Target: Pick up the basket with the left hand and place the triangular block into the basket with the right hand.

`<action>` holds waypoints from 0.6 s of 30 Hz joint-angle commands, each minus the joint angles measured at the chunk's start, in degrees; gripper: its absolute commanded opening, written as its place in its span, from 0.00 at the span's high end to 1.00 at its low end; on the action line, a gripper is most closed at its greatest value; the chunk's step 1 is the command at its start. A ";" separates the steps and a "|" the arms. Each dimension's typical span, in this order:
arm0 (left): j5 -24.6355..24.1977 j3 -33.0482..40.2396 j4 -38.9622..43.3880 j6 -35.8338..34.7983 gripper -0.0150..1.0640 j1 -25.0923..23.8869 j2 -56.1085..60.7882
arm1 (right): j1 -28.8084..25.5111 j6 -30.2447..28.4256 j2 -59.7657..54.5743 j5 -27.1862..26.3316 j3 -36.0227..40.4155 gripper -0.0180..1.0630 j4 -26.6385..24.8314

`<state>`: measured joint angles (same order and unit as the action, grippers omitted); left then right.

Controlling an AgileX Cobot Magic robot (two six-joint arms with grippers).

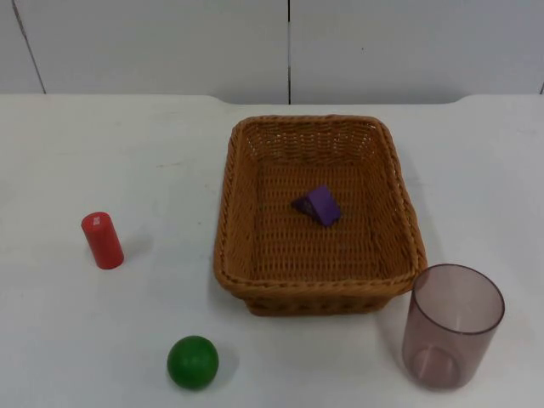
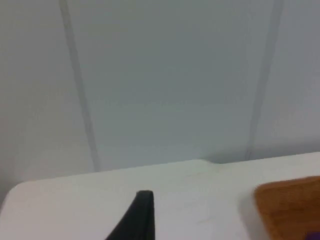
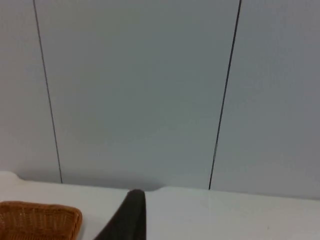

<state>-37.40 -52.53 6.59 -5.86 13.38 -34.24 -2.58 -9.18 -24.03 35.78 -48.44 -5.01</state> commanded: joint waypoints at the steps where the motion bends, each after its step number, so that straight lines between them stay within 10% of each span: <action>1: 0.04 2.14 -5.96 5.86 0.01 -0.13 2.86 | -0.11 -0.28 4.10 1.86 1.24 0.01 0.82; 14: -11.12 6.14 10.28 -9.32 0.01 -1.32 20.31 | -0.11 2.12 19.46 11.75 1.61 0.01 3.34; 18: -16.03 5.13 9.97 -1.42 0.01 -8.79 28.65 | -0.11 2.12 23.04 14.64 1.61 0.01 3.22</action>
<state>-52.41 -46.67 17.98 -10.33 7.53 -8.69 -2.58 -7.27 -2.34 49.45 -47.27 -1.89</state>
